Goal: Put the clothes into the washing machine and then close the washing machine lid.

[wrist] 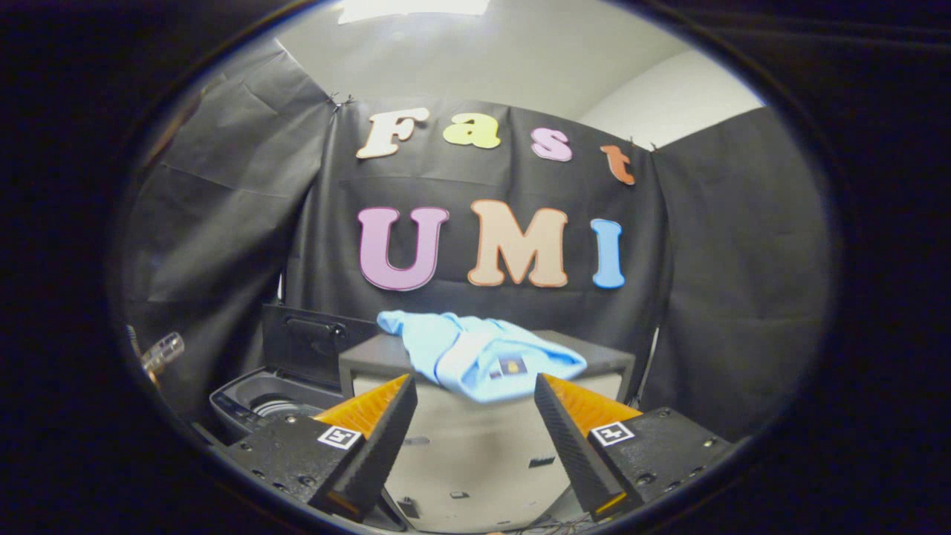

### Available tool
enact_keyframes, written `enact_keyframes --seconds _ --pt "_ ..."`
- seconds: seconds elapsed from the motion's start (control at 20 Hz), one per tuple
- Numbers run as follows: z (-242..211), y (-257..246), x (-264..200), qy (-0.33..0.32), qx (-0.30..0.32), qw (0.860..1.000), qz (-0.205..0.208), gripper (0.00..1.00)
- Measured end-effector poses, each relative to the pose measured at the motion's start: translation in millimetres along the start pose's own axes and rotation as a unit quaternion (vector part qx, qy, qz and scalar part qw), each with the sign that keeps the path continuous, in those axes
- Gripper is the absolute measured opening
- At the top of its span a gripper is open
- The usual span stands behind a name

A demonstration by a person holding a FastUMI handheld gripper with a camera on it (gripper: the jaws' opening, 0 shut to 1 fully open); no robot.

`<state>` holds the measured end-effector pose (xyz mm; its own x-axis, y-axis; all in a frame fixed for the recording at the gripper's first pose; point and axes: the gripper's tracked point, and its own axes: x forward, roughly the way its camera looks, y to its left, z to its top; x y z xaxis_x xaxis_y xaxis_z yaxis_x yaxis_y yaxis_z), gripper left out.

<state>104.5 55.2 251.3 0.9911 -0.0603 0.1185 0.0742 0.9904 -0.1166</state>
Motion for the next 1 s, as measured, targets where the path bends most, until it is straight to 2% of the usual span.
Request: enact_keyframes --seconds 0.15,0.25,0.35,0.55,0.8,1.0 --pt "38.7 5.4 49.6 0.006 -0.007 1.000 -0.002 0.97" --pt "46.2 4.7 85.6 0.026 -0.008 1.000 -0.011 0.97" --pt "37.8 4.4 122.7 0.060 -0.016 0.998 -0.015 0.97" --pt "-8.5 8.9 177.8 0.131 -0.035 0.991 -0.018 0.97" --pt "-66.2 3.8 196.7 0.211 -0.012 0.977 -0.036 0.98" --pt "-74.8 0.4 196.8 0.220 0.000 0.975 -0.044 0.98"
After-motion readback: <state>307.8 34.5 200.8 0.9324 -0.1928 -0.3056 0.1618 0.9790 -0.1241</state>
